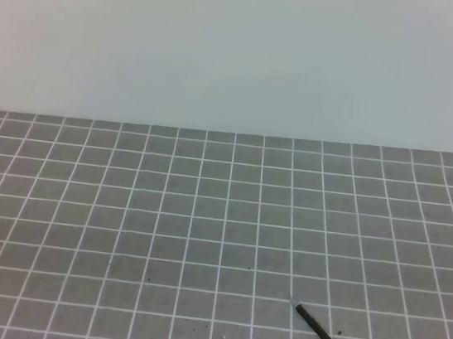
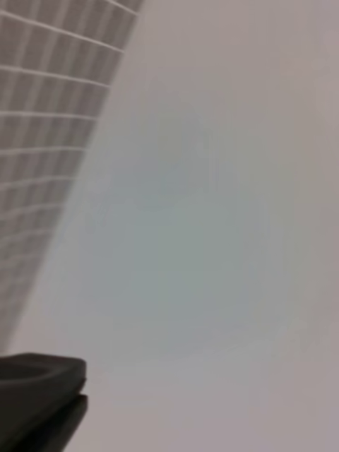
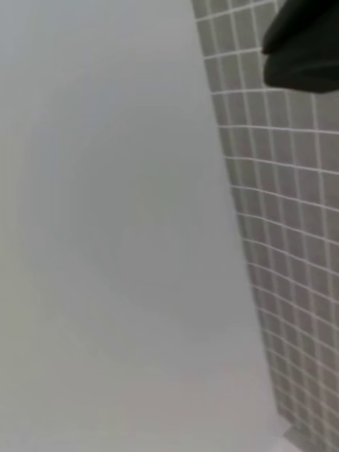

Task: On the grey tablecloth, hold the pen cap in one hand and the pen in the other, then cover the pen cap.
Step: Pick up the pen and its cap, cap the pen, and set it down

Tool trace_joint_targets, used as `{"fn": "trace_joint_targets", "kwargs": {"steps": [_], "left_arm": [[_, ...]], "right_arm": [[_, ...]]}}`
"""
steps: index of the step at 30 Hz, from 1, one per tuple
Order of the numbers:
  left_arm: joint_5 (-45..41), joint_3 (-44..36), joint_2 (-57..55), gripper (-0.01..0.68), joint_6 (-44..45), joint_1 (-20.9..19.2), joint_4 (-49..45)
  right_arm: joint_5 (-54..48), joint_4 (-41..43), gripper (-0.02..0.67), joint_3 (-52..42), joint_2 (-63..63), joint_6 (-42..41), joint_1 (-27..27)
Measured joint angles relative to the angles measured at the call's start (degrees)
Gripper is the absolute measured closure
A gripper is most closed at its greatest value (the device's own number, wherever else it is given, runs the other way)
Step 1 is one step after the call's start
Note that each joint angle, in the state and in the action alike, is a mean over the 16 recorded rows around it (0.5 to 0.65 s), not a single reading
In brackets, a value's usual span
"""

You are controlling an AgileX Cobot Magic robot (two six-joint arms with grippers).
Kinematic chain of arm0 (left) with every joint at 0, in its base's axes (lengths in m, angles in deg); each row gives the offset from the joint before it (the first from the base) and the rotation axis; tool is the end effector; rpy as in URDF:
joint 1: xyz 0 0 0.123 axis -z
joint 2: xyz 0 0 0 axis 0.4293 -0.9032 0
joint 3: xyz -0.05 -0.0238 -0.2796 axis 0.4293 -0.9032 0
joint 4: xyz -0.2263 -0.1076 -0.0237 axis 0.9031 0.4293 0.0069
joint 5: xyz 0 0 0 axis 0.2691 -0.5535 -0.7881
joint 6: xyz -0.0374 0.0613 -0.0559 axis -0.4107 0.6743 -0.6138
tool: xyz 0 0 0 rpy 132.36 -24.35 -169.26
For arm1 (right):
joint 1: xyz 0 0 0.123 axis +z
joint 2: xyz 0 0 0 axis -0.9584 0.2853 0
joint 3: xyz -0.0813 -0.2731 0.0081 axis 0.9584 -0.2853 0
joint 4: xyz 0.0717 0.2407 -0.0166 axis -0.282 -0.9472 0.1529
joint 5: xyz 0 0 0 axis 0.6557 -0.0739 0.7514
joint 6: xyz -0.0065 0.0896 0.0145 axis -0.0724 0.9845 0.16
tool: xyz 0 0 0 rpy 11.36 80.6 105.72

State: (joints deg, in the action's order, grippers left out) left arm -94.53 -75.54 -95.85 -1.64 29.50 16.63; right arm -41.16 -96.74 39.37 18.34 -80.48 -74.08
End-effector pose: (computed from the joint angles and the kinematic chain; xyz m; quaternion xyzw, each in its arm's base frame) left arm 0.0601 -0.0184 0.2762 -0.1633 0.6524 -0.3356 0.6596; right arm 0.0621 0.0152 0.2993 0.0451 0.6882 0.1646 0.7051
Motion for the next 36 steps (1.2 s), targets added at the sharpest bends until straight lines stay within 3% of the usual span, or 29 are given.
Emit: {"fn": "trace_joint_targets", "kwargs": {"steps": [11, 20, 28, 36], "left_arm": [[-9.5, 9.5, -24.3, 0.676, 17.9, 0.0, -0.2], [-16.2, 17.2, -40.7, 0.676, 27.6, 0.0, -0.9], [-22.9, 23.1, -49.6, 0.676, 28.6, 0.0, -8.6], [-37.8, 32.3, -57.1, 0.675, 20.0, 1.0, -24.5]], "right_arm": [[-13.6, -2.2, 0.641, 8.4, 18.6, -12.2, 0.1], [-16.6, -6.1, 0.641, 9.6, 24.2, -18.5, 0.1], [-17.4, -7.1, 0.641, 9.6, 24.5, -21.4, 0.1], [-18.0, -7.2, 0.641, 9.6, 24.5, -21.7, 0.1]]}}
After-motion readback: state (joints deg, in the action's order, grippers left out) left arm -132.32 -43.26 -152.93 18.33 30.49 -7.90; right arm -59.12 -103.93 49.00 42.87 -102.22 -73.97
